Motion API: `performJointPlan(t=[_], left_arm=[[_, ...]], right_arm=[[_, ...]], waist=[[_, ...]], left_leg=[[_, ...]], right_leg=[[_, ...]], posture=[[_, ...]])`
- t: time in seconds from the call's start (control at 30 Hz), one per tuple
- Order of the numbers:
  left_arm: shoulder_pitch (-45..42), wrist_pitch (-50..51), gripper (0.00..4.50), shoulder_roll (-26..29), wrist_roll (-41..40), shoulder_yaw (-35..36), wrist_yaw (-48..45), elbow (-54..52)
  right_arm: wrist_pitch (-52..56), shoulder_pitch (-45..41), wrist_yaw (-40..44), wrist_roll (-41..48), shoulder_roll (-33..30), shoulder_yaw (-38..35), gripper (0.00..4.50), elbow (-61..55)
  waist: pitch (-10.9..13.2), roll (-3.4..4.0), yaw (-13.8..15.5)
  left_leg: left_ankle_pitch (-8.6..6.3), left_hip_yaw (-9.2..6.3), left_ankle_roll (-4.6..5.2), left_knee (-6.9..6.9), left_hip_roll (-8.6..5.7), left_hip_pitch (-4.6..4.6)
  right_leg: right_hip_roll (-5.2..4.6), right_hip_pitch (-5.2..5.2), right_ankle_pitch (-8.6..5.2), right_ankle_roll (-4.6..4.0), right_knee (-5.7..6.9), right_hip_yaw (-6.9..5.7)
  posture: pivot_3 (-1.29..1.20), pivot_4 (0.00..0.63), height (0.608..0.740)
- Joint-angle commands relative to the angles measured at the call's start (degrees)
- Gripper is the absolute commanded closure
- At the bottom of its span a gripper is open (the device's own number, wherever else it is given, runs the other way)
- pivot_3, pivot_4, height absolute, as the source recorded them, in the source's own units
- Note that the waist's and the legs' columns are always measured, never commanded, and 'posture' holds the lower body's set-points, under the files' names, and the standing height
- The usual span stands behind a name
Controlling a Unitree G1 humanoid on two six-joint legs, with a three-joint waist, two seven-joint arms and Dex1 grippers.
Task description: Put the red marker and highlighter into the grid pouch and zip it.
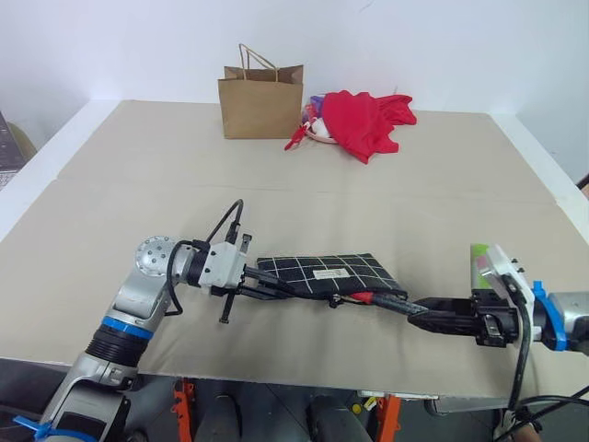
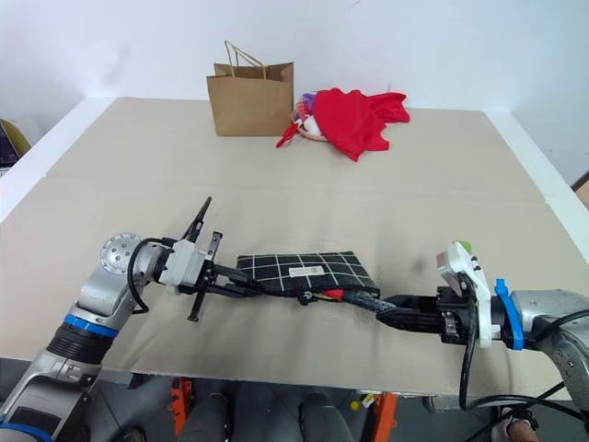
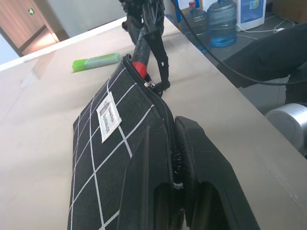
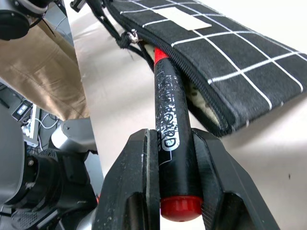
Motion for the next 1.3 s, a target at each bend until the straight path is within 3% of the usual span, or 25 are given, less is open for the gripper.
performJointPlan(t=[0.03,0.57,0.7,0.83,1.0,1.13,1.3], left_arm=[[-0.6,-0.3,4.5,-0.3,-0.4,-0.3,0.3,-1.6],[-1.1,-0.5,4.5,-1.1,-0.3,-1.2,0.6,-1.6],[-0.8,-0.3,4.5,-0.8,-0.3,-1.1,0.9,-2.0],[-0.7,-0.2,4.5,0.0,-0.4,-0.6,1.2,-1.5],[-0.9,-0.3,4.5,0.6,-0.4,-0.4,1.3,-0.8],[-1.4,-0.6,4.5,0.6,-0.2,-0.2,1.3,0.2],[-1.6,-0.9,4.5,0.6,-0.1,-0.3,1.2,0.8]], right_arm=[[-0.8,-2.4,-1.4,-0.5,1.4,2.6,3.76,-2.0],[2.6,-15.8,-6.1,-1.2,7.1,12.9,3.76,-0.1],[3.9,-13.2,-2.5,0.2,3.8,11.4,1.93,-1.7],[7.6,-8.1,1.1,5.3,-0.8,3.9,0.05,-0.4],[12.6,-3.3,-0.5,10.3,-1.5,-8.2,0.05,5.0],[2.9,-3.0,-10.7,1.5,4.0,-12.6,0.05,12.1],[-7.9,-5.5,-29.7,-11.6,11.6,-13.0,0.05,16.4]], waist=[[0.0,-0.01,0.0],[0.0,0.01,0.0],[0.0,0.01,0.0],[0.0,0.01,0.2],[0.0,0.0,0.1],[0.0,-0.02,-0.1],[0.0,0.17,-0.1]], left_leg=[[0.0,0.0,0.0,0.0,0.0,0.0],[0.0,-0.01,0.0,0.0,0.0,-0.03],[0.0,-0.01,0.0,-0.01,0.0,-0.05],[-0.01,-0.01,0.01,-0.01,0.0,-0.06],[0.0,-0.01,0.01,0.0,0.0,0.0],[0.0,0.0,0.01,0.06,0.0,0.0],[0.01,0.0,0.01,0.05,-0.03,-0.01]], right_leg=[[0.0,0.0,0.0,0.0,0.0,0.0],[0.0,-0.01,0.0,0.0,0.01,0.0],[0.0,-0.03,-0.01,0.0,0.0,-0.01],[-0.01,-0.03,-0.03,0.0,0.0,-0.01],[0.0,0.01,0.0,-0.01,0.0,-0.01],[0.0,0.03,0.04,0.0,0.0,0.0],[-0.01,-0.01,0.05,0.02,0.02,0.02]], posture=[[0.0,0.15,0.74],[0.0,0.15,0.74],[0.0,0.15,0.74],[0.0,0.15,0.74],[0.0,0.15,0.74],[0.0,0.15,0.74],[0.0,0.15,0.74]])
